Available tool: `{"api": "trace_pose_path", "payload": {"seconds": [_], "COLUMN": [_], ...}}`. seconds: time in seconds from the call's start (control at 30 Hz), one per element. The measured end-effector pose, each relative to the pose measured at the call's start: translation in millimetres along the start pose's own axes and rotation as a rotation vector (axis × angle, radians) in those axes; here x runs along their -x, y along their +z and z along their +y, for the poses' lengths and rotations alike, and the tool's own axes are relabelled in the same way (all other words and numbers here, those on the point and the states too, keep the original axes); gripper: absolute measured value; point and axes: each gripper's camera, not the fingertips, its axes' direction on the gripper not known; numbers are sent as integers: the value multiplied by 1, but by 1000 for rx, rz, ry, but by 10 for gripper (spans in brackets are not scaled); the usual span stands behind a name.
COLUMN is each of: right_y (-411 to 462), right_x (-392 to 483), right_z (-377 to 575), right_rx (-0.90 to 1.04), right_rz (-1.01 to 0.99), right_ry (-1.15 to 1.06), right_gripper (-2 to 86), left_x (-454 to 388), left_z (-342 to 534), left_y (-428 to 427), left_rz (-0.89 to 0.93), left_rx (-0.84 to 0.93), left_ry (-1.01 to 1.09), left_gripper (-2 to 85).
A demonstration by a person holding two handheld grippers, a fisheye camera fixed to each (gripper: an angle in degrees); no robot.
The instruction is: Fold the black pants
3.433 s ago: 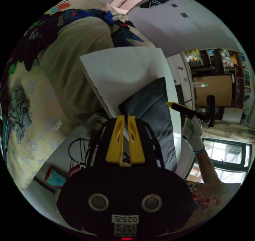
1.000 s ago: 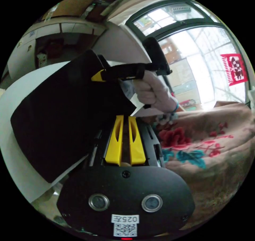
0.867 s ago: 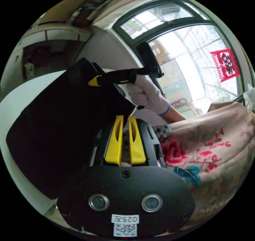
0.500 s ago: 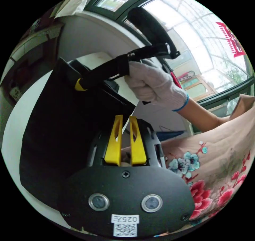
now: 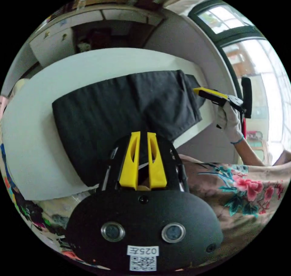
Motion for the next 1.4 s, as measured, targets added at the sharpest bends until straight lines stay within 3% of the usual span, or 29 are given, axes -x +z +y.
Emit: {"api": "trace_pose_path", "payload": {"seconds": [0.1, 0.13, 0.17, 0.33, 0.43, 0.53, 0.67, 0.7, 0.83, 0.97, 1.17, 1.4], "right_y": [46, 54, 52, 42, 15, 20, 48, 52, 77, 119, 123, 128], "right_x": [14, 15, 17, 25, 44, 93, 181, 194, 269, 307, 364, 350], "right_z": [-5, -1, 6, -12, -24, -49, -92, -99, -141, -155, -166, -190], "right_rx": [126, 103, 50, 131, 34, 101, 172, 179, 236, 351, 295, 423], "right_rz": [154, 152, 154, 130, -195, -584, -719, -712, -365, -238, 111, -77], "right_ry": [-10, -10, -42, 5, 63, 6, 77, 97, 83, 134, 91, 332], "right_gripper": [-9, -9, -9, -3, 40, 119, 120, 117, 124, 101, 69, 110], "left_x": [6, 8, 7, 19, 44, 79, 116, 119, 127, 137, 142, 164], "left_z": [-8, -11, -11, -18, -1, 19, 25, 23, 8, -1, -4, 4], "left_y": [22, 40, 40, 5, -45, -70, -61, -60, -60, -70, -83, -105], "left_rz": [-75, -97, -94, -86, -110, -58, 102, 124, 9, 35, -31, 73], "left_rx": [81, 152, 112, 129, 0, -21, 44, 46, 162, 184, 202, 177], "left_ry": [-18, 0, 16, -52, -148, -225, -270, -271, -188, -102, -53, -34], "left_gripper": [-9, -9, -6, 40, 62, 69, 81, 82, 93, 101, 89, 74]}}
